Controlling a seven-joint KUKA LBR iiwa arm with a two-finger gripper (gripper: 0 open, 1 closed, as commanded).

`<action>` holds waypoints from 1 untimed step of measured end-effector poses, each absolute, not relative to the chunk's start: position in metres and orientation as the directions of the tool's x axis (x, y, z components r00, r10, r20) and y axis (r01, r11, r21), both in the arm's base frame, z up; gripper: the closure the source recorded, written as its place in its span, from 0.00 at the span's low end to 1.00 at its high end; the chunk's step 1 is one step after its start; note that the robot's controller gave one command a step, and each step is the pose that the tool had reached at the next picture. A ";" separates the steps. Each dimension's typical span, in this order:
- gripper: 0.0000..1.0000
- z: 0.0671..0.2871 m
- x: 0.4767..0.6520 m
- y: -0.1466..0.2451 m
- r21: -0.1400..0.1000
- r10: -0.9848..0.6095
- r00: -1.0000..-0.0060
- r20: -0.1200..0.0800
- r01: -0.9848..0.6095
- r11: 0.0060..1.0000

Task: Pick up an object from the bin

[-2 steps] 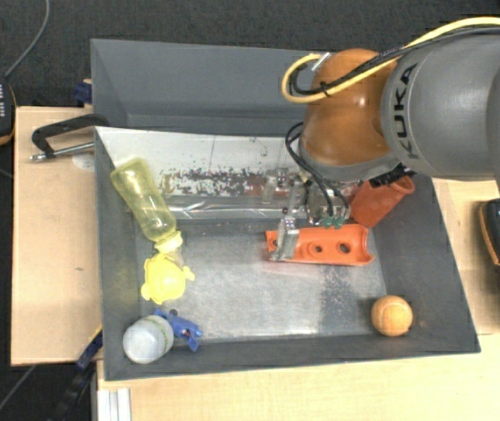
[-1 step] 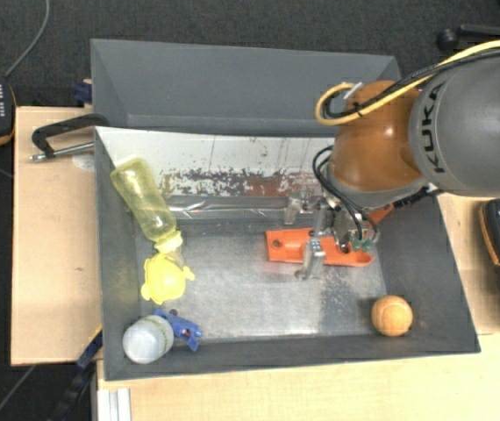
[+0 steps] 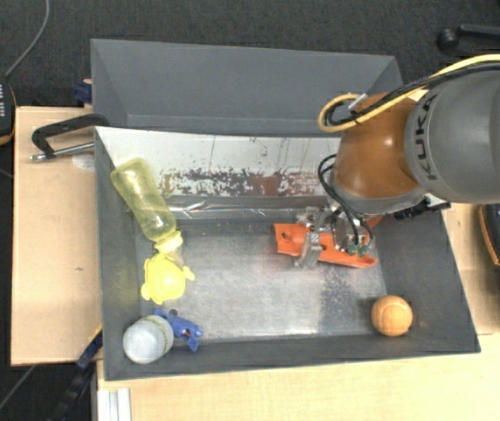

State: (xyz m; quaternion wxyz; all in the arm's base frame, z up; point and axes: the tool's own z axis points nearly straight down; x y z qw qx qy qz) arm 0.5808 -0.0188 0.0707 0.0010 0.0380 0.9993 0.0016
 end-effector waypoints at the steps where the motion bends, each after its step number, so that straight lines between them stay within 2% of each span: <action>1: 1.00 0.071 0.581 -0.019 0.003 0.076 -0.997 -0.002 0.076 0.997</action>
Offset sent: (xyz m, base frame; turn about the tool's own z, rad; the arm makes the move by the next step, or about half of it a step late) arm -0.0032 0.0082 0.1359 -0.0118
